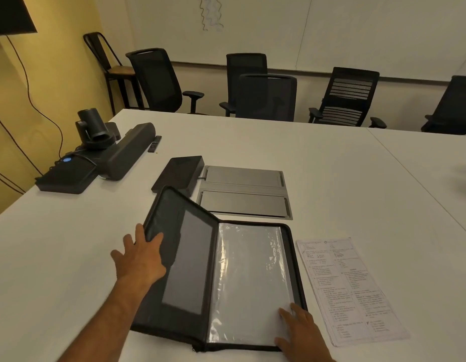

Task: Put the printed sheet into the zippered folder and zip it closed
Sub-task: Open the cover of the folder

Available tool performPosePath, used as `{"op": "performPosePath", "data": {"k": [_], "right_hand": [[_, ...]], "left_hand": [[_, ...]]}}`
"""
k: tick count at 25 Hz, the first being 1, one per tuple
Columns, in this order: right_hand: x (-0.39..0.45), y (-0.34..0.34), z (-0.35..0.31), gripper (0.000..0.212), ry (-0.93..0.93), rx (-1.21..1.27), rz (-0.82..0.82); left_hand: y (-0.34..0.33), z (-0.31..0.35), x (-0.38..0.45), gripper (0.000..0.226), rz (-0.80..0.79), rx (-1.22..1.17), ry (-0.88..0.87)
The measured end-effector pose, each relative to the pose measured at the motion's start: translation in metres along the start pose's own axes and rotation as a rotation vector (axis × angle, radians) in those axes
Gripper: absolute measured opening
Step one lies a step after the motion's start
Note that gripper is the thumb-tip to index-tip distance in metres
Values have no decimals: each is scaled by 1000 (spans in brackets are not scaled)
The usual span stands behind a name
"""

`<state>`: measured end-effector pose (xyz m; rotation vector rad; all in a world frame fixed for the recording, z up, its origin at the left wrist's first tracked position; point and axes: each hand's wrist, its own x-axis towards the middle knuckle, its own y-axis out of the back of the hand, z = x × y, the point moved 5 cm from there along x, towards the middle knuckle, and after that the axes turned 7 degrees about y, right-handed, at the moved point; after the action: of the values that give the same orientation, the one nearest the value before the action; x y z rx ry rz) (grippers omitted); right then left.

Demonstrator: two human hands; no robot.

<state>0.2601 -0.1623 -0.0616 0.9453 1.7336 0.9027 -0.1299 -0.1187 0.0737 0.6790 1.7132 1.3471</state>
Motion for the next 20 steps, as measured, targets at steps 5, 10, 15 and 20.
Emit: {"op": "performPosePath", "data": {"k": [5, 10, 15, 20], "right_hand": [[-1, 1, 1, 81, 4, -9, 11], [-1, 2, 1, 81, 13, -16, 41], [0, 3, 2, 81, 16, -5, 52], [4, 13, 11, 83, 31, 189, 103]], "left_hand": [[-70, -11, 9, 78, -129, 100, 12], [-118, -21, 2, 81, -348, -86, -5], [-130, -25, 7, 75, -344, -148, 29], [-108, -7, 17, 64, -116, -109, 29]]}}
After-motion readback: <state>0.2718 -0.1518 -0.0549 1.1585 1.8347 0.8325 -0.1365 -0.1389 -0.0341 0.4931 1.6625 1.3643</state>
